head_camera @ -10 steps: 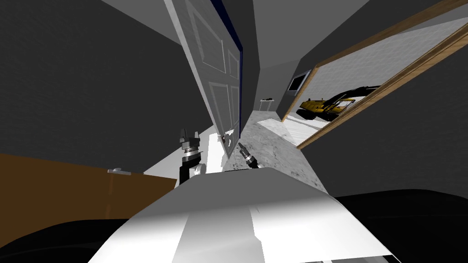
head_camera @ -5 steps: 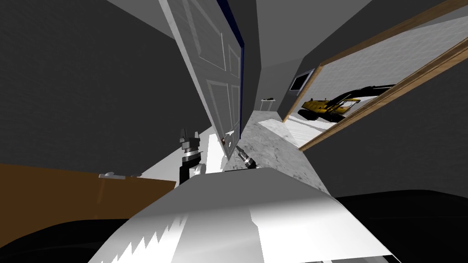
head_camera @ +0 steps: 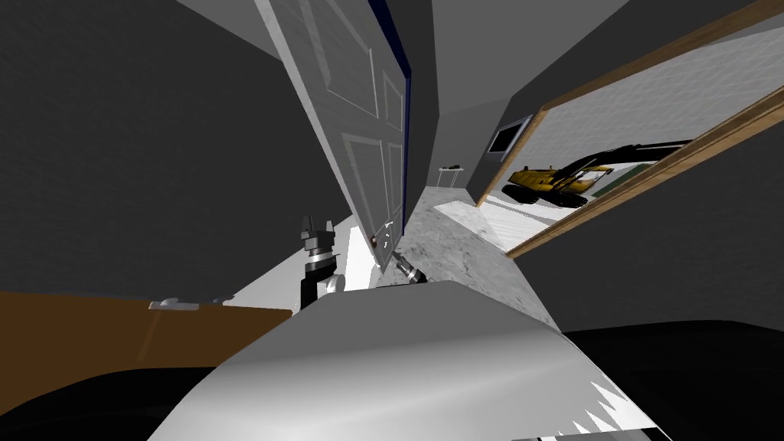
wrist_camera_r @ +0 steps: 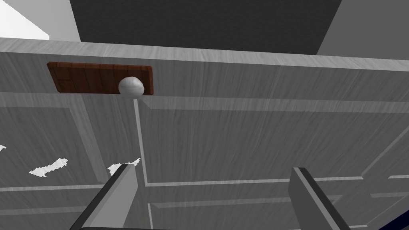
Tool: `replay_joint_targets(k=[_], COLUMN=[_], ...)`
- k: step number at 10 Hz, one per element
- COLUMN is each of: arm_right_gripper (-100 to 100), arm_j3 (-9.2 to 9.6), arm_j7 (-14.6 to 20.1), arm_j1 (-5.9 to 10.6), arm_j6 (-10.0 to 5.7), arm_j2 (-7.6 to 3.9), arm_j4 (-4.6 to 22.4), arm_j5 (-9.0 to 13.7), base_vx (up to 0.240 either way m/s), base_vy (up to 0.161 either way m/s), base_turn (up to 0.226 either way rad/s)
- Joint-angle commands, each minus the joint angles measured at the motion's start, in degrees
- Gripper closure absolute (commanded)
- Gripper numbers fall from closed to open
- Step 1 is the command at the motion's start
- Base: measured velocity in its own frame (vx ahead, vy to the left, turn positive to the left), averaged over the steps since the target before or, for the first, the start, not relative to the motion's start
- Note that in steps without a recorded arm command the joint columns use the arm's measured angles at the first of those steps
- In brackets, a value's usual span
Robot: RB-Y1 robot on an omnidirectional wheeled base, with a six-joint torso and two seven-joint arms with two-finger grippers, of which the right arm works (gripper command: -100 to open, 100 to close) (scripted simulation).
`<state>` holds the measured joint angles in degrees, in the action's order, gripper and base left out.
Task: Push the door open
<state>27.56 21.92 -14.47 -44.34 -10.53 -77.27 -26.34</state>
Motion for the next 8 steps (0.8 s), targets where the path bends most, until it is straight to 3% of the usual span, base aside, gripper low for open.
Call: replay_joint_targets(k=[1,8], arm_right_gripper=[-100,-100], arm_j3=[1.76,6.39], arm_j7=[0.8,3.2], arm_j1=[0.33,2.19], arm_j6=[-0.82,-3.99], arm_j2=[-0.23,-1.12], arm_j4=[2.3,10.5], arm_j5=[-1.3,-4.6], base_vx=[0.206,0.167], base_vy=[-0.038,-0.016], base_turn=[0.025,0.018])
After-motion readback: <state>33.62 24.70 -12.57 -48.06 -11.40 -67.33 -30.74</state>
